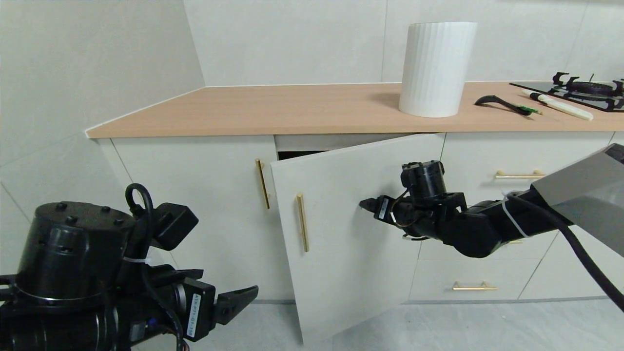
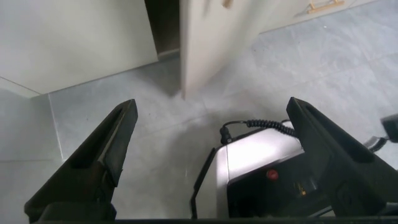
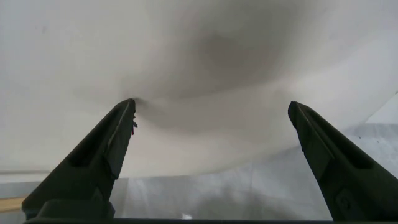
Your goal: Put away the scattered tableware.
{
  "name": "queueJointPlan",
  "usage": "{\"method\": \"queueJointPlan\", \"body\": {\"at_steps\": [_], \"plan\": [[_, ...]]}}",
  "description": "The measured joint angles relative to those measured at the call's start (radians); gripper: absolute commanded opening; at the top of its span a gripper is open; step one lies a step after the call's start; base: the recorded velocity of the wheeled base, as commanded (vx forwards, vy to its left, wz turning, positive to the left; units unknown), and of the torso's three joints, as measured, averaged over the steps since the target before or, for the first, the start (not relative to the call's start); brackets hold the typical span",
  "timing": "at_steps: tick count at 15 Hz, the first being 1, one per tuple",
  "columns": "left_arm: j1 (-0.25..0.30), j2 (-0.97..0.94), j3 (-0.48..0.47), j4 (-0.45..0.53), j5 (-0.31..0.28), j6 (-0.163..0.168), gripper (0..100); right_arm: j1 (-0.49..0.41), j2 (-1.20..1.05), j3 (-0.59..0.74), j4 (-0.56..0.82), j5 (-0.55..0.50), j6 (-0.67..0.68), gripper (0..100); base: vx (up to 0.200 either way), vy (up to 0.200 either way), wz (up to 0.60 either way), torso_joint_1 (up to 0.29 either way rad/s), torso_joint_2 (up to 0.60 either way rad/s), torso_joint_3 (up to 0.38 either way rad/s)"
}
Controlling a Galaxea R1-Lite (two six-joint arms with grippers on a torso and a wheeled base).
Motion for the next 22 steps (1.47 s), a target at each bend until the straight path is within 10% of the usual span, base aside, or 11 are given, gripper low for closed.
{"method": "queueJointPlan", "body": {"at_steps": [22], "plan": [[0.0,0.004,0.004,0.0,0.003,0.0,100,-0.053,0.23,-0.282,0.007,-0.321,0.034,100,0.0,0.0,0.0,0.0,0.0,0.0]]}}
